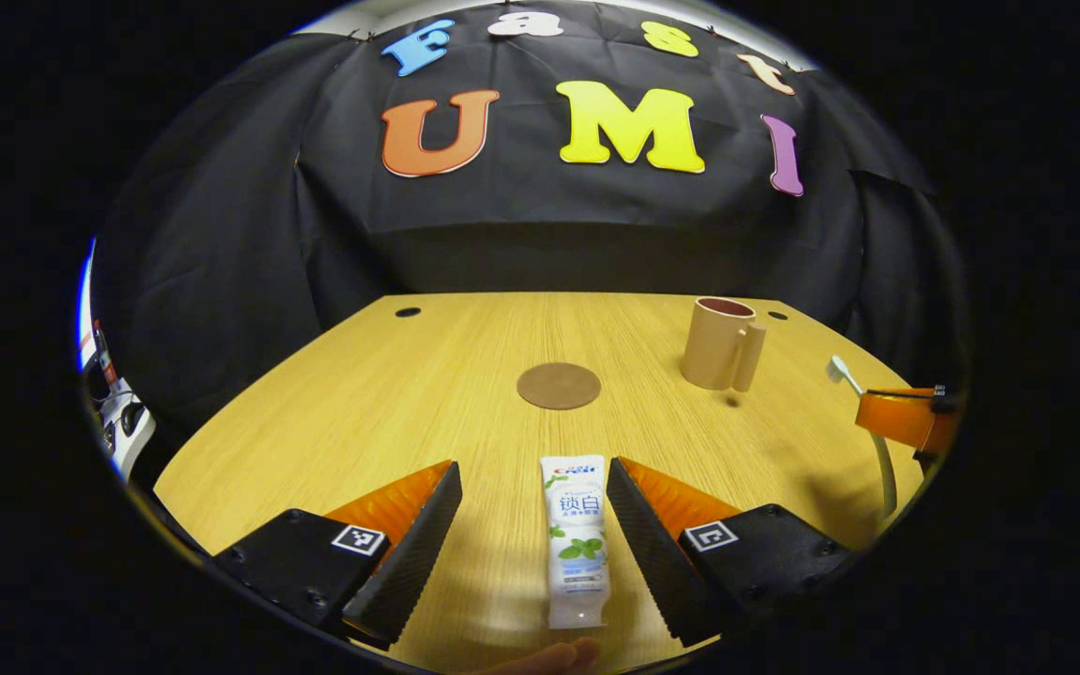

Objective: Put the toothbrush and toothpaste on the desktop into the cup, then pick up the cup and place it on the coaster on the desktop.

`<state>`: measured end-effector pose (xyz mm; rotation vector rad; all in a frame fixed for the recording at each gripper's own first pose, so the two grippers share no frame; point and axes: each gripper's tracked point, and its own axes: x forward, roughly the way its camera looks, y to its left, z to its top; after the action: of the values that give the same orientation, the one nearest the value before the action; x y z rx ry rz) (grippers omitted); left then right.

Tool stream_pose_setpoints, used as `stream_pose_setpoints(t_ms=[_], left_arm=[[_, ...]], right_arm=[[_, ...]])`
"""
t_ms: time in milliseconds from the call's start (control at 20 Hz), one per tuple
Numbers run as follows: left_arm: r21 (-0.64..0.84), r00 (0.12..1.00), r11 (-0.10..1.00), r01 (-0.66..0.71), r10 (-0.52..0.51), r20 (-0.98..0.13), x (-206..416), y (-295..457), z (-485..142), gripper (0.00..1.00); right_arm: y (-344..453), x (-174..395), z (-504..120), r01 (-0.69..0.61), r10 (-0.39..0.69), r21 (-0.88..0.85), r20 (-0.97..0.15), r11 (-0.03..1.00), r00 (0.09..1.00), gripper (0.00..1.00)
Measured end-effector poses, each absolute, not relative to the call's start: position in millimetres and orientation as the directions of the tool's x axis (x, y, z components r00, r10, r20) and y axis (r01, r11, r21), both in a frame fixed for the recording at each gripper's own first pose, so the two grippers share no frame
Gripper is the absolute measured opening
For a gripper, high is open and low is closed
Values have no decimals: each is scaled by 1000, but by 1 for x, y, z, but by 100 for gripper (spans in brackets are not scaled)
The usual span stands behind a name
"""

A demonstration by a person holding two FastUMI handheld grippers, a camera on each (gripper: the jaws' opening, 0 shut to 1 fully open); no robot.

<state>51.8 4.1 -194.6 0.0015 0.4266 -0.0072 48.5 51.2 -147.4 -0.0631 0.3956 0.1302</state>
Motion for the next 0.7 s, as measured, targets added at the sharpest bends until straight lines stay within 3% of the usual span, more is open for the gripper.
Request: stream_pose_setpoints(t_ms=[200, 450, 500, 550, 600, 700], left_arm=[[27, 849, 999, 27, -9, -528, 39, -5, -219, 98], [12, 775, 999, 34, -19, -632, 26, -11, -236, 81], [17, 765, 999, 39, -19, -644, 25, -11, -237, 78], [23, 752, 998, 51, -23, -659, 23, -12, -238, 83], [19, 742, 998, 62, -33, -669, 24, -16, -240, 77], [-10, 724, 997, 74, -61, -687, 25, -20, -241, 74]], right_arm=[[45, 41, -135, -138, 124, -16, -358, 990, 926, 0], [31, 33, -127, -133, 128, 6, -333, 991, 934, 0], [29, 33, -127, -133, 128, 7, -329, 991, 936, 0], [27, 32, -126, -134, 128, 5, -326, 991, 937, 0], [25, 31, -126, -133, 127, 2, -324, 991, 938, 0], [21, 30, -126, -133, 130, 11, -323, 991, 937, 0]])
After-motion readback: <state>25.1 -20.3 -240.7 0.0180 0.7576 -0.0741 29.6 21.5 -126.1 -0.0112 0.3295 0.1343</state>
